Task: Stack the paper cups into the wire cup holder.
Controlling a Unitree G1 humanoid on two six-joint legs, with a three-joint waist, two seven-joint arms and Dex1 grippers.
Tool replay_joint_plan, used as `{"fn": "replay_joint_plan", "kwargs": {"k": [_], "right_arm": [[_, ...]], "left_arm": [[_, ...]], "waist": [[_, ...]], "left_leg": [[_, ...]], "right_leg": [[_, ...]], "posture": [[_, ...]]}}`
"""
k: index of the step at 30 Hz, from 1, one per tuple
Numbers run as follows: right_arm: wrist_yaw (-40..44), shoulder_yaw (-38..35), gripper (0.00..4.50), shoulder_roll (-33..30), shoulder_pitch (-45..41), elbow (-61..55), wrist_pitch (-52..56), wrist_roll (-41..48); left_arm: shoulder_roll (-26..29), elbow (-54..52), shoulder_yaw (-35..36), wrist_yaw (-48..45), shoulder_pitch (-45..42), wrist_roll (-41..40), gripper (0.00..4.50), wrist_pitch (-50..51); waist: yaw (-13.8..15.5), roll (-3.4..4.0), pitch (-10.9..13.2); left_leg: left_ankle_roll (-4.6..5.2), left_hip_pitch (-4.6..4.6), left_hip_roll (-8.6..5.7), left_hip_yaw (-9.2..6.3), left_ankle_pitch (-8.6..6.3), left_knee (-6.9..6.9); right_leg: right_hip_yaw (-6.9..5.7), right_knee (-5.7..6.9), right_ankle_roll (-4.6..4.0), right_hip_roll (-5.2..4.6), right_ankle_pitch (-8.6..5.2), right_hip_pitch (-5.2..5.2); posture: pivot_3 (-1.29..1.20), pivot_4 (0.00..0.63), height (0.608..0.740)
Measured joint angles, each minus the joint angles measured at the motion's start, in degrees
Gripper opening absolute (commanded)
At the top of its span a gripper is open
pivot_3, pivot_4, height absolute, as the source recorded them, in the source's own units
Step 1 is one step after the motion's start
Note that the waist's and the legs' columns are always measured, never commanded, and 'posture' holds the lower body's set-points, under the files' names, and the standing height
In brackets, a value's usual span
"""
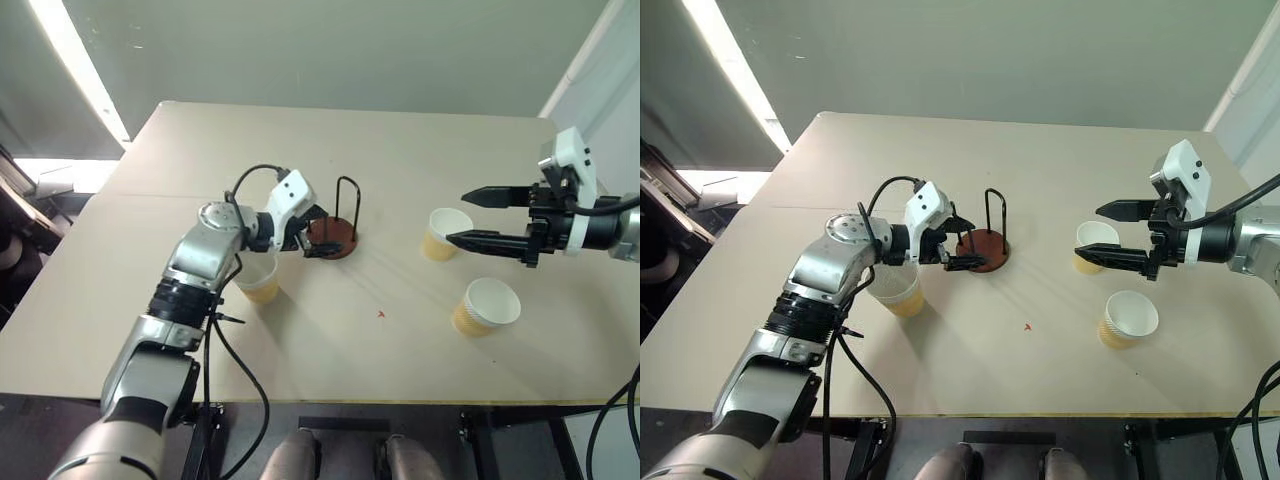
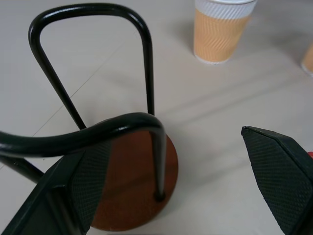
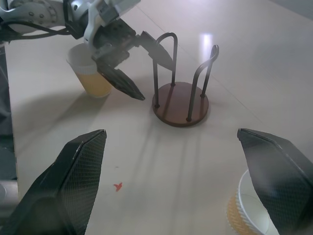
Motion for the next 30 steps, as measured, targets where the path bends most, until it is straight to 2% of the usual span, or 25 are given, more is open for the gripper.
{"fn": "replay_joint_plan", "kwargs": {"k": [1, 3, 13, 14, 22, 30], "right_arm": [[-0.03, 0.0, 4.45, 0.01, 0.01, -0.03, 0.0, 0.03], [-0.34, 0.0, 4.5, 0.01, 0.03, -0.04, 0.01, 0.04], [-0.82, -0.52, 4.5, -0.37, 0.97, -0.69, 0.59, 1.15], [-0.83, -0.6, 4.5, -0.59, 1.0, -0.81, 0.61, 1.21], [-0.72, -1.68, 4.5, -1.96, 1.79, -1.63, 1.05, 2.18], [0.53, -6.03, 4.5, -6.82, 5.96, -3.9, 3.5, 4.78]], "left_arm": [[-0.78, 0.93, -0.04, 0.66, -0.29, 0.5, 4.5, -0.65], [-2.03, 2.74, -0.05, 1.58, -0.73, 0.94, 3.91, -2.14], [-2.18, 3.18, -0.01, -0.71, -1.17, 1.03, 0.26, -3.26], [-1.79, 2.77, -0.04, -1.37, -1.13, 1.01, 0.01, -3.18], [0.15, -1.79, -0.56, -7.42, -1.06, 0.3, 0.01, -2.84], [-3.08, -4.97, -2.04, -12.74, -0.48, -2.22, 0.01, -2.32]], "waist": [[0.04, 0.0, 0.0], [0.07, 0.0, 0.0], [0.11, 0.0, 0.0], [0.11, 0.0, 0.0], [0.28, 0.0, 0.0], [0.63, 0.0, 0.0]], "left_leg": [[0.0, -0.01, 0.0, 0.0, 0.0, 0.01], [0.0, -0.02, 0.0, 0.0, 0.0, 0.02], [0.0, -0.05, -0.01, 0.0, 0.0, 0.01], [0.0, -0.05, -0.01, 0.0, 0.0, 0.01], [0.03, -0.13, -0.02, -0.01, 0.01, 0.04], [0.07, -0.24, -0.04, -0.01, 0.0, 0.07]], "right_leg": [[0.0, 0.0, 0.01, 0.0, 0.01, 0.0], [0.01, 0.01, 0.03, 0.0, 0.02, 0.0], [0.01, 0.01, 0.06, 0.01, 0.03, 0.0], [0.01, 0.0, 0.06, 0.01, 0.03, 0.0], [0.0, 0.0, 0.1, 0.01, 0.06, -0.01], [0.0, 0.0, 0.17, -0.01, 0.1, -0.01]], "posture": [[0.0, 0.15, 0.74], [0.0, 0.15, 0.74], [0.0, 0.15, 0.74], [0.0, 0.15, 0.74], [0.0, 0.15, 0.74], [0.0, 0.15, 0.74]]}}
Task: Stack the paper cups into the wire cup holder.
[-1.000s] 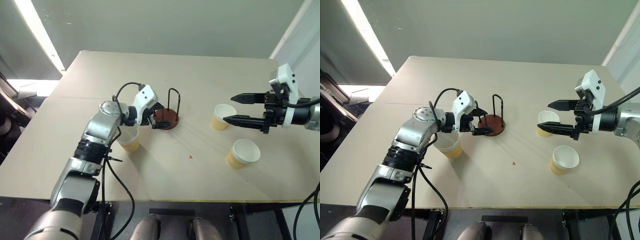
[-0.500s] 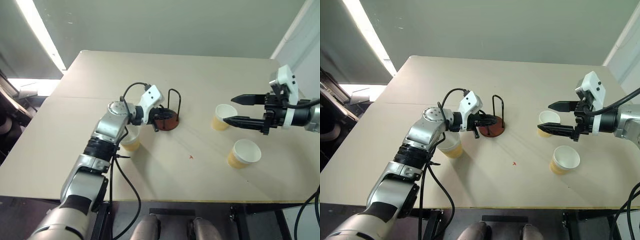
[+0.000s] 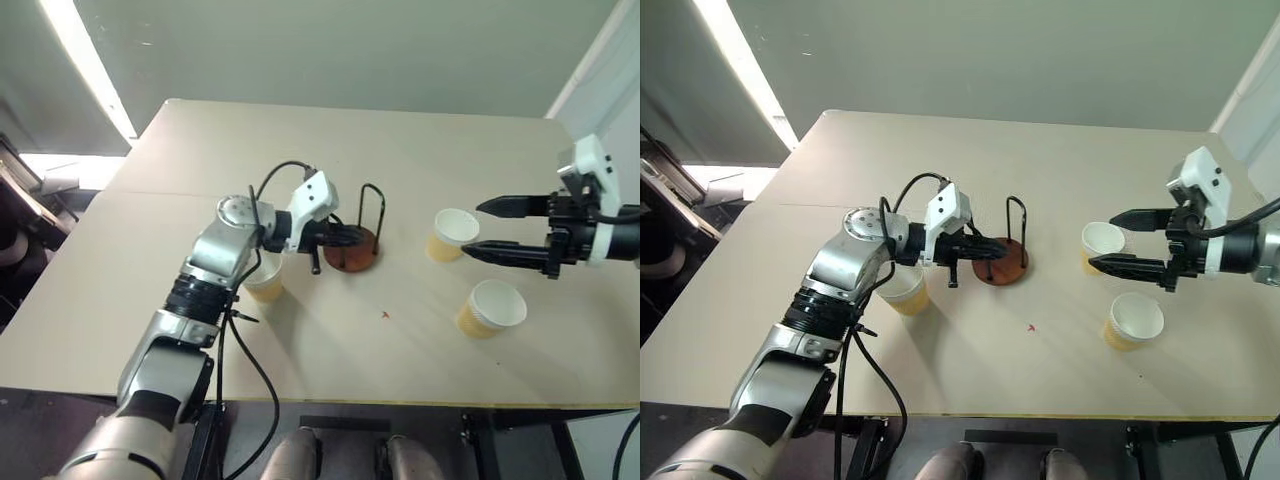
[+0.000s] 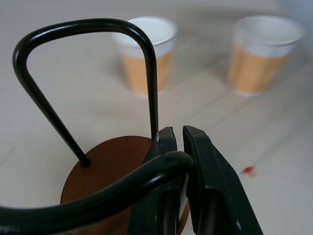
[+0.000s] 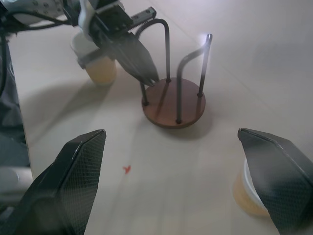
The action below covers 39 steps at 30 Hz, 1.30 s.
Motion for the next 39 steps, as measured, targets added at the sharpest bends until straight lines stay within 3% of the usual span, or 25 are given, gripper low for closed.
{"fn": "replay_joint_plan", "kwargs": {"k": [10, 19, 23, 32, 39], "right_arm": [[1.39, -5.06, 4.5, -4.95, 4.96, -2.79, 1.92, 2.27], [1.15, -5.64, 4.5, -5.14, 5.79, -3.62, 1.82, 3.01], [0.77, -5.55, 4.5, -5.09, 5.78, -3.85, 1.54, 3.02], [0.75, -2.78, 4.5, -5.0, 4.45, -3.77, -0.36, 2.76], [1.11, 2.84, 4.5, -4.18, -0.45, -0.94, -3.72, -0.55]], "left_arm": [[-3.01, -0.36, -5.72, -4.4, 1.24, 0.29, 0.01, -0.88], [-3.23, -1.69, -8.32, -8.11, 2.27, 1.01, 0.01, -4.23], [-3.19, -1.7, -9.63, -9.27, 3.26, 1.1, 1.13, -3.89], [-0.38, -2.1, -10.47, -8.78, 5.04, 3.26, 4.38, -6.25], [4.66, -5.43, -9.62, -8.99, 6.07, 3.54, 4.38, -6.73]], "waist": [[0.01, 0.01, 0.0], [0.01, 0.01, -0.01], [0.0, 0.02, -0.01], [-0.07, 0.02, -0.01], [-0.2, 0.02, -0.01]], "left_leg": [[0.02, 0.02, -0.01, 0.01, -0.01, 0.01], [0.06, 0.07, -0.02, 0.02, 0.0, 0.08], [0.08, 0.11, -0.03, 0.05, -0.01, 0.11], [0.1, 0.12, -0.02, 0.06, 0.0, 0.11], [0.13, 0.12, -0.03, 0.05, 0.01, 0.13]], "right_leg": [[0.01, 0.01, 0.03, -0.01, 0.01, 0.0], [0.02, -0.02, 0.05, -0.01, 0.0, 0.02], [0.05, -0.03, 0.05, -0.02, 0.0, 0.05], [0.05, -0.02, 0.07, -0.01, -0.01, 0.04], [0.06, -0.03, 0.08, -0.02, 0.0, 0.03]], "posture": [[0.0, 0.15, 0.74], [0.0, 0.15, 0.74], [0.0, 0.15, 0.74], [0.0, 0.15, 0.74], [0.0, 0.15, 0.74]]}}
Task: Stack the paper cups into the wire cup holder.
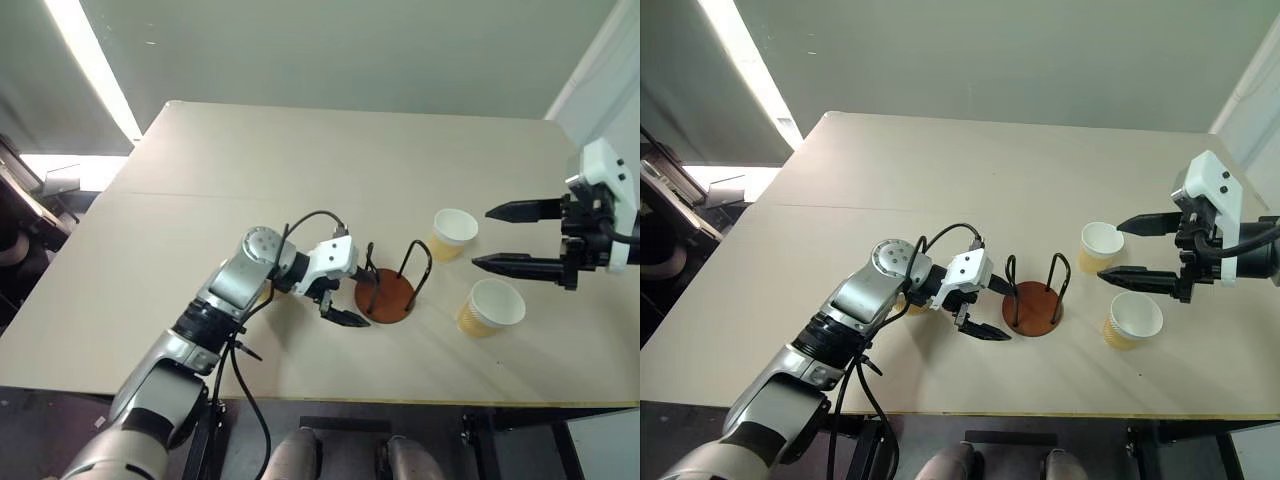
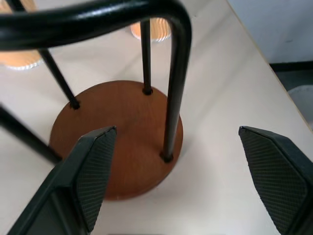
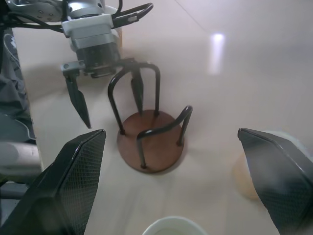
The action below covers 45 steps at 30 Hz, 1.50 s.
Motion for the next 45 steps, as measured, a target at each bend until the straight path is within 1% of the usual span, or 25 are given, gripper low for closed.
{"fn": "replay_joint_plan", "kwargs": {"k": [3, 7, 11, 16, 22, 25, 35, 38, 40, 43, 44, 45], "right_arm": [[0.45, 4.32, 4.5, 2.64, -4.97, 3.84, -2.25, -2.37], [1.79, 9.49, 4.5, 4.02, -7.74, 7.63, -4.84, -6.66], [4.08, 14.89, 4.5, 5.42, -10.97, 11.39, -8.86, -12.34], [8.01, 22.24, 4.5, 7.43, -15.46, 18.73, -14.58, -21.02], [11.37, 28.01, 4.5, 10.31, -18.76, 26.31, -23.52, -31.43], [12.78, 31.41, 4.5, 11.83, -20.06, 31.13, -28.85, -37.24], [16.8, 35.26, 4.5, 17.75, -25.29, 44.4, -39.62, -48.53], [17.51, 35.77, 3.88, 19.72, -25.46, 47.35, -41.64, -50.91], [18.05, 35.77, 3.2, 20.57, -25.63, 48.47, -42.36, -52.15], [18.98, 35.77, 2.02, 21.13, -25.79, 49.26, -43.3, -53.49], [19.21, 35.76, 1.53, 21.39, -25.8, 49.54, -43.43, -53.91], [19.41, 35.75, 1.26, 21.57, -25.81, 49.62, -43.39, -53.95]], "left_arm": [[1.48, -3.7, 3.01, 0.91, -0.09, -1.53, 4.38, 2.81], [2.55, -8.84, 7.12, 2.57, -0.7, -5.15, 4.38, 8.73], [6.21, -12.52, 9.31, 2.66, -0.79, -6.51, 4.38, 11.28], [10.6, -12.95, 13.74, 3.15, -2.63, -9.68, 4.38, 14.87], [17.31, -12.7, 19.06, 3.34, -3.31, -12.39, 4.38, 17.56], [19.43, -12.63, 20.76, 3.36, -2.79, -13.64, 4.38, 18.64], [20.32, -13.27, 21.17, 5.01, -0.48, -14.88, 4.38, 18.92], [20.27, -13.66, 21.17, 5.44, -0.13, -14.94, 4.41, 19.0], [20.26, -13.88, 21.16, 6.03, -0.05, -14.95, 4.41, 19.0], [20.23, -13.95, 21.16, 6.31, 0.16, -14.95, 4.41, 19.0], [20.22, -13.97, 21.16, 6.39, 0.18, -14.95, 4.41, 19.0], [20.22, -14.01, 21.15, 6.41, 0.18, -14.95, 4.41, 19.0]], "waist": [[-0.21, 0.0, 0.0], [-0.08, 0.0, 0.0], [-0.35, 0.0, 0.0], [-0.38, 0.0, 0.0], [-0.65, 0.01, 0.01], [-0.62, 0.01, 0.01], [-0.68, 0.02, 0.01], [-0.68, 0.04, 0.02], [-0.67, 0.04, 0.02], [-0.67, 0.04, 0.02], [-0.67, 0.04, 0.02], [-0.67, 0.04, 0.02]], "left_leg": [[0.02, 0.02, 0.0, 0.0, 0.01, 0.0], [0.04, -0.02, 0.0, 0.0, 0.01, -0.01], [0.05, 0.01, 0.02, 0.0, 0.0, -0.05], [0.05, 0.02, 0.01, 0.0, 0.0, -0.02], [0.05, 0.02, 0.02, -0.01, 0.0, -0.12], [0.07, -0.01, 0.01, -0.03, -0.01, -0.12], [0.07, -0.04, 0.0, -0.05, -0.02, -0.19], [0.07, -0.05, 0.0, -0.05, -0.02, -0.21], [0.06, -0.05, 0.0, -0.05, -0.02, -0.23], [0.06, -0.05, 0.0, -0.05, -0.02, -0.24], [0.06, -0.05, 0.0, -0.05, -0.02, -0.25], [0.05, -0.05, 0.0, -0.05, -0.02, -0.25]], "right_leg": [[0.0, 0.01, 0.0, 0.0, 0.0, 0.0], [-0.02, 0.02, 0.0, -0.01, 0.0, 0.0], [-0.02, 0.02, 0.0, 0.0, 0.0, -0.01], [-0.02, 0.02, -0.01, -0.01, 0.0, -0.01], [-0.03, 0.03, -0.02, -0.01, 0.0, -0.03], [-0.04, 0.02, -0.03, -0.02, 0.0, -0.03], [-0.06, 0.03, -0.05, -0.03, 0.0, -0.04], [-0.06, 0.02, -0.06, -0.03, 0.0, -0.06], [-0.06, 0.02, -0.06, -0.03, 0.0, -0.06], [-0.06, 0.02, -0.07, -0.03, 0.0, -0.05], [-0.06, 0.02, -0.07, -0.03, 0.0, -0.05], [-0.06, 0.01, -0.07, -0.03, 0.0, -0.05]], "posture": [[0.0, 0.15, 0.74], [0.0, 0.15, 0.74], [0.0, 0.15, 0.74], [0.0, 0.15, 0.74], [0.0, 0.15, 0.74], [0.0, 0.15, 0.74], [0.0, 0.15, 0.74], [0.0, 0.15, 0.74], [0.0, 0.15, 0.74], [0.0, 0.15, 0.74], [0.0, 0.15, 0.74], [0.0, 0.15, 0.74]]}}
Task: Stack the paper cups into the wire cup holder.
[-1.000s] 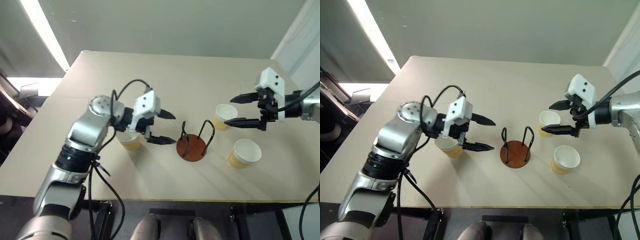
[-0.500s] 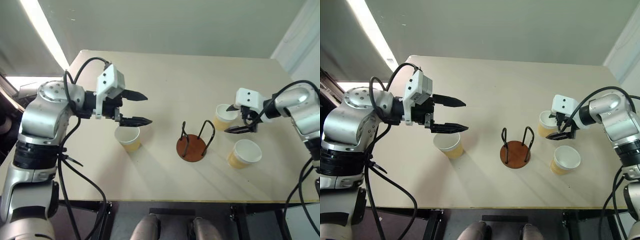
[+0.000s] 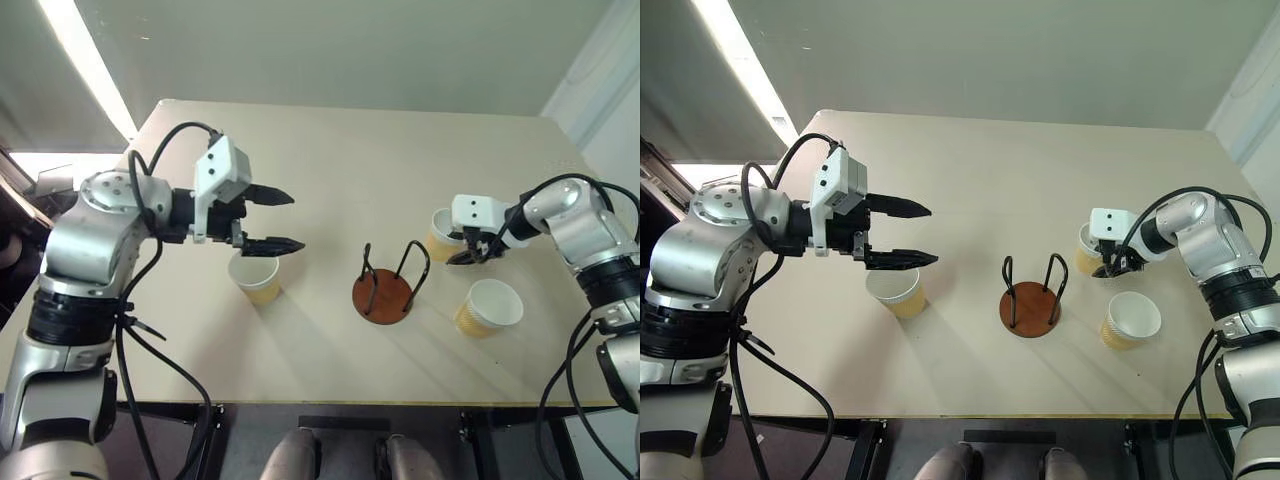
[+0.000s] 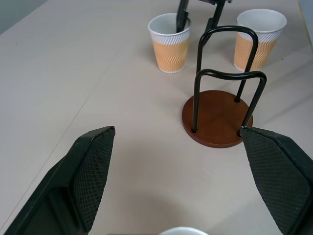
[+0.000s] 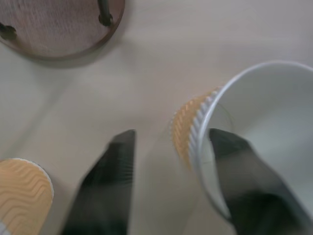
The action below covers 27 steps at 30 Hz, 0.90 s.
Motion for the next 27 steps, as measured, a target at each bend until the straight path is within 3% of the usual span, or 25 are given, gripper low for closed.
{"fn": "replay_joint_plan", "kwargs": {"k": [3, 4, 13, 18, 23, 27], "right_arm": [[1.14, -0.23, 0.13, 0.22, 0.0, -0.12, 0.62, 0.11], [1.38, -0.63, 0.06, 0.2, -0.01, -0.36, 0.83, 0.19], [9.99, -7.05, 0.06, -6.86, -0.24, -17.84, 11.63, 7.68], [12.63, -8.34, 0.06, -8.69, -5.72, -30.7, 21.63, 14.78], [12.72, -9.24, 0.06, -8.45, -7.46, -44.18, 31.96, 22.67], [11.37, -7.12, 0.06, -6.9, -7.38, -48.32, 35.24, 24.33]], "left_arm": [[0.0, -0.48, 0.0, 0.01, 0.01, -0.07, 4.41, 0.0], [0.0, -0.51, 0.0, 0.01, 0.02, -0.07, 4.41, 0.0], [2.03, -2.97, -0.01, -4.25, 2.85, -3.75, 4.41, 0.94], [1.91, -3.16, -0.02, -5.31, 2.28, -5.6, 4.41, 1.02], [1.58, -1.57, -0.65, -5.74, 1.91, -5.68, 4.41, 0.21], [0.84, -0.44, -1.5, -6.23, 0.88, -5.32, 4.41, -0.98]], "waist": [[0.01, 0.0, 0.0], [0.01, 0.0, 0.0], [0.01, 0.1, 0.07], [-0.39, 0.24, 0.15], [-0.48, 0.24, 0.15], [-0.46, 0.24, 0.15]], "left_leg": [[0.0, 0.0, 0.0, 0.0, 0.0, 0.0], [0.0, 0.0, 0.0, 0.0, 0.0, 0.0], [-0.03, -0.04, -0.01, 0.0, -0.01, -0.13], [-0.1, 0.02, 0.02, 0.01, 0.04, -0.15], [-0.09, 0.05, 0.01, -0.02, 0.05, -0.19], [-0.07, 0.06, 0.01, -0.05, 0.06, -0.14]], "right_leg": [[0.0, 0.0, 0.0, 0.0, 0.0, 0.0], [0.0, 0.0, 0.0, 0.0, 0.0, 0.0], [0.0, -0.09, -0.03, 0.0, -0.02, -0.01], [0.0, -0.06, -0.06, 0.01, -0.04, -0.02], [-0.01, -0.12, -0.09, 0.01, -0.05, 0.01], [-0.01, -0.18, -0.09, 0.01, -0.05, 0.01]], "posture": [[0.0, 0.15, 0.74], [0.0, 0.15, 0.74], [0.0, 0.15, 0.74], [0.0, 0.15, 0.74], [0.0, 0.15, 0.74], [0.0, 0.15, 0.74]]}}
